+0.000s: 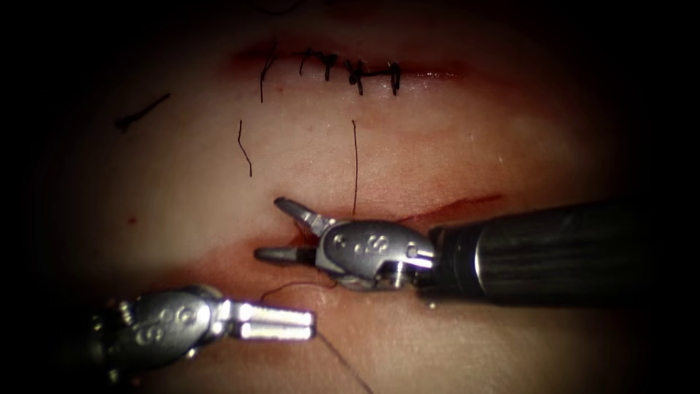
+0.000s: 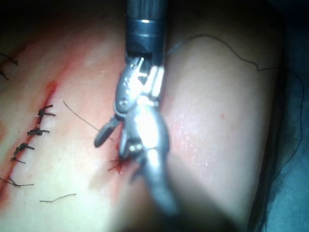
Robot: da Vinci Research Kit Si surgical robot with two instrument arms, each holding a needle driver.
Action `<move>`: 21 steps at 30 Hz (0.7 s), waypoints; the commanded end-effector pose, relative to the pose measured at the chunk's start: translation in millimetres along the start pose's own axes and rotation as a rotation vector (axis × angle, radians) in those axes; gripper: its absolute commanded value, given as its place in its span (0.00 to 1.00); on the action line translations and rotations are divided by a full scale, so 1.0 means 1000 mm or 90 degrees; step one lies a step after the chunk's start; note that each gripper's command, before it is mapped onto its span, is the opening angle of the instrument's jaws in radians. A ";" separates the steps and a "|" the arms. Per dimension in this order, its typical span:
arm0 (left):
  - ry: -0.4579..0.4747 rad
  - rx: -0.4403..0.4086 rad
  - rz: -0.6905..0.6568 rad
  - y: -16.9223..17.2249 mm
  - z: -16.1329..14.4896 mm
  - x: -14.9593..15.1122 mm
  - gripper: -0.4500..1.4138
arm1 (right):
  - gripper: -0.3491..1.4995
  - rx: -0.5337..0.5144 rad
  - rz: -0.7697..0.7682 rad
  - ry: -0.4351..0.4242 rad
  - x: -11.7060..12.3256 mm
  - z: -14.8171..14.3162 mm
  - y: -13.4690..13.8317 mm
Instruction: Wound Closure
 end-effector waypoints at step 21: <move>0.020 0.006 -0.026 -0.0079 -0.0035 -0.0072 0.00 | 0.87 0.074 -0.040 -0.019 -0.0041 0.0019 -0.0014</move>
